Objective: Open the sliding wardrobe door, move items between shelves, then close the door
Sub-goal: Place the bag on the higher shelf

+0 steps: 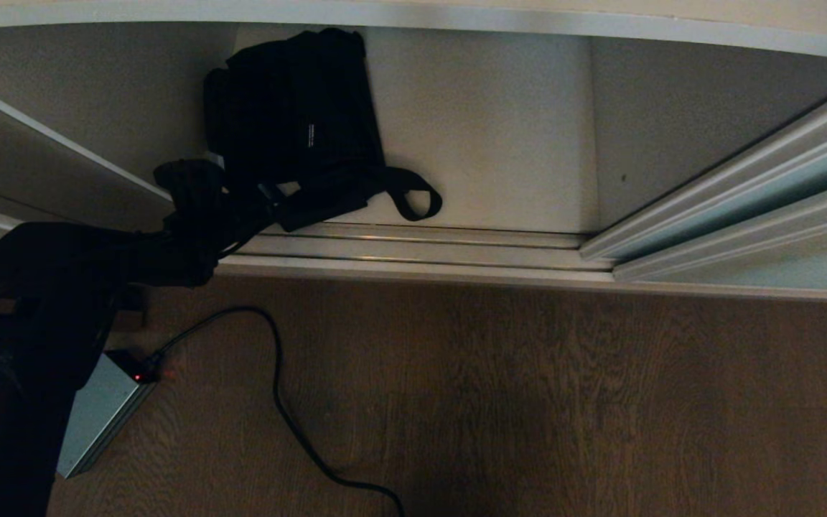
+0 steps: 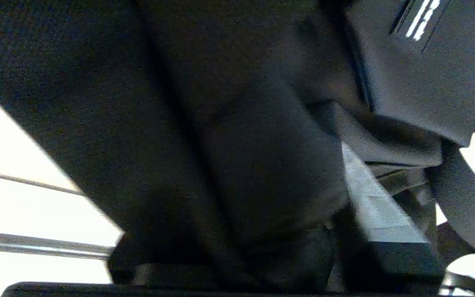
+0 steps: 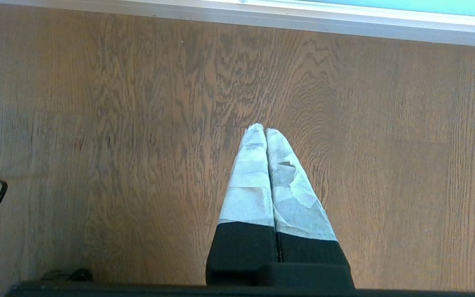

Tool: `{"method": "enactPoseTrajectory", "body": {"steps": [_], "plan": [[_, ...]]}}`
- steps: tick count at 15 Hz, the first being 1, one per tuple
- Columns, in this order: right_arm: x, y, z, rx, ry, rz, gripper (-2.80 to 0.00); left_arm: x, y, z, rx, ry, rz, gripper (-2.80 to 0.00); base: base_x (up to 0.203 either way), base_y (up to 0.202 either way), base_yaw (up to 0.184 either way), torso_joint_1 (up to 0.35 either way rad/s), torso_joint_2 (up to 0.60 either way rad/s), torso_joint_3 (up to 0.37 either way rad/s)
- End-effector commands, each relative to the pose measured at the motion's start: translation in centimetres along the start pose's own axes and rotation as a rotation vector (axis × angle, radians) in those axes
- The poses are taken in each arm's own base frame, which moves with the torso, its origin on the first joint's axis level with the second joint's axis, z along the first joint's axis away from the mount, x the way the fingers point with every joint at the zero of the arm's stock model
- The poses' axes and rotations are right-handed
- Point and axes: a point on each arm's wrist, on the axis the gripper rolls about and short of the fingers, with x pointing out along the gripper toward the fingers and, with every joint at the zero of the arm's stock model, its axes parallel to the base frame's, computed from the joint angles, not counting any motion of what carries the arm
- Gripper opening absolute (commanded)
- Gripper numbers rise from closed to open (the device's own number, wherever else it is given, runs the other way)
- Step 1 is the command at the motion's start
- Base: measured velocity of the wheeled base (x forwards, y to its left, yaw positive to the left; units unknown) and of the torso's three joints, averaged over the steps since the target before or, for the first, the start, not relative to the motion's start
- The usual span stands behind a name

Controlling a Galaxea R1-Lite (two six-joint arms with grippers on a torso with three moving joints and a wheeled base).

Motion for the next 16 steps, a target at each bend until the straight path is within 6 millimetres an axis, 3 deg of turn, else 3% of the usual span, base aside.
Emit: {"method": "enactPoseTrajectory", "body": {"steps": [1, 8, 11, 16], "plan": [[0.0, 0.0, 0.0, 0.000, 0.001, 0.001, -2.80, 0.4, 0.5, -1.0, 0.011, 0.010, -0.012, -2.80, 0.000, 0.000, 0.000, 0.000, 0.00, 0.000], [0.0, 0.0, 0.0, 0.001, 0.000, 0.001, -2.80, -0.9, -2.3, 1.9, 0.013, -0.002, -0.006, -2.80, 0.000, 0.000, 0.000, 0.000, 0.00, 0.000], [0.0, 0.0, 0.0, 0.000, 0.000, 0.000, -2.80, -1.5, -4.1, 1.9, 0.008, -0.033, 0.058, -2.80, 0.000, 0.000, 0.000, 0.000, 0.00, 0.000], [0.0, 0.0, 0.0, 0.000, 0.001, 0.000, -2.80, -6.0, -8.0, 2.4, -0.015, 0.059, 0.102, -2.80, 0.000, 0.000, 0.000, 0.000, 0.00, 0.000]]}}
